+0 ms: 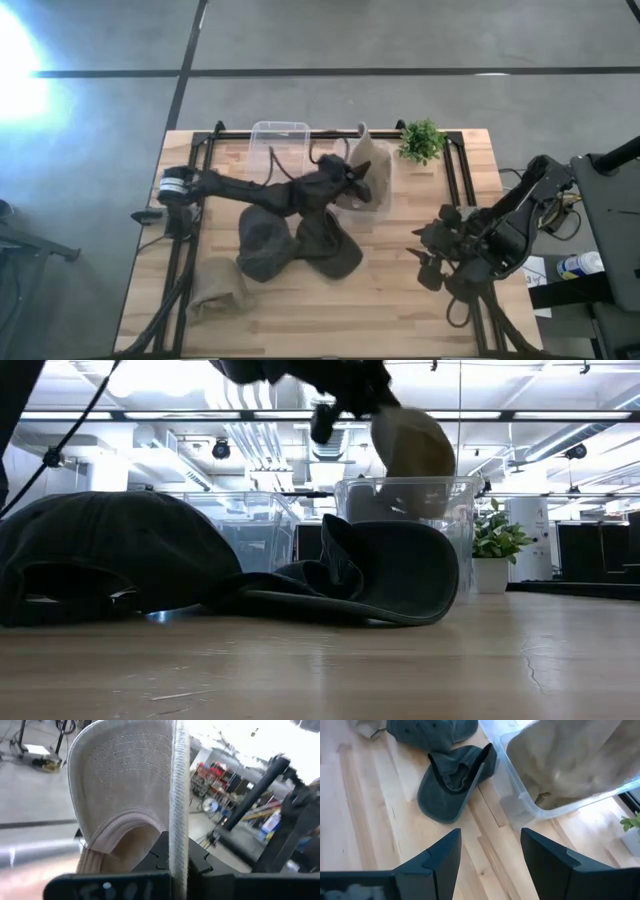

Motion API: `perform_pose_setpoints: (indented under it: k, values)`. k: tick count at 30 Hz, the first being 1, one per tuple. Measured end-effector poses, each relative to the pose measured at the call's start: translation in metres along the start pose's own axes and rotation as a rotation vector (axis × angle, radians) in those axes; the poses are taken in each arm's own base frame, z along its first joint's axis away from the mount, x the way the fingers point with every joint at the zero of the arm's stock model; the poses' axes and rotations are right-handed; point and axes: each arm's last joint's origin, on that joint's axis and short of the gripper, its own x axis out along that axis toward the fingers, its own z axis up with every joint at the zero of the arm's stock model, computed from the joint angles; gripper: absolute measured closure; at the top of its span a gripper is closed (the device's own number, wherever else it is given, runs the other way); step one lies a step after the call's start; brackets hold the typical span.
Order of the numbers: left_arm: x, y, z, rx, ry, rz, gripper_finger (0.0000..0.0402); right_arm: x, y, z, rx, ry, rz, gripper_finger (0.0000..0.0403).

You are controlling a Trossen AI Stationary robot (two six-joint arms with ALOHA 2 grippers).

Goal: Pick & Place hat
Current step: Put the right brown cap into the right transparent bin, then put the right black cap into the left transparent bin

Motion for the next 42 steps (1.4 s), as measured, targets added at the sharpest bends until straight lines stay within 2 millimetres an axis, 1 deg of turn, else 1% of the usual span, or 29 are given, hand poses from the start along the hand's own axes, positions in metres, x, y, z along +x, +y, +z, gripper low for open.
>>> perform_pose_setpoints:
  k: [4,6,12,16,20,22,24,28,33,35,38,40,42]
  values:
    - [0.006,0.011,-0.031,0.023,0.040,0.119,0.0394,0.003,0.003,-0.001,0.012,0.004,-0.009,0.0200]
    - [0.010,0.017,-0.043,0.009,0.059,0.140,0.0394,0.004,0.005,-0.002,0.013,0.006,-0.013,0.0200]
    - [0.018,0.027,-0.075,0.062,0.140,0.164,0.0393,0.006,0.007,-0.002,0.026,0.008,-0.017,0.0199]
    - [0.021,0.033,-0.088,0.061,0.204,0.180,0.0393,0.006,0.006,-0.003,0.035,0.010,-0.021,0.0199]
    - [0.022,0.029,-0.088,0.025,0.228,0.141,0.0385,0.006,0.006,-0.003,0.035,0.010,-0.022,0.0199]
    - [0.023,0.026,-0.085,0.023,0.232,0.129,0.0371,0.006,0.006,-0.003,0.034,0.010,-0.022,0.0199]
    - [0.024,0.022,-0.080,0.044,0.231,0.119,0.0347,0.006,0.006,-0.003,0.029,0.010,-0.023,0.0199]
    - [0.027,0.009,-0.062,0.082,0.235,0.121,0.0289,0.006,0.006,-0.003,0.018,0.010,-0.023,0.0199]
    - [0.020,-0.005,-0.045,0.186,0.333,0.166,0.0220,0.006,0.006,-0.003,0.010,0.013,-0.020,0.0199]
    - [0.013,-0.012,-0.032,0.226,0.373,0.179,0.0202,0.006,0.005,-0.004,-0.005,0.024,-0.013,0.0199]
    - [-0.003,-0.031,-0.004,0.260,0.380,0.148,0.0189,0.006,0.006,-0.004,-0.030,0.041,-0.004,0.0199]
    - [-0.019,-0.045,0.011,0.273,0.379,0.106,0.0187,0.006,0.006,-0.004,-0.045,0.052,0.004,0.0199]
    - [-0.041,-0.057,0.022,0.299,0.420,0.037,0.0186,0.006,0.007,-0.005,-0.052,0.065,0.018,0.0199]
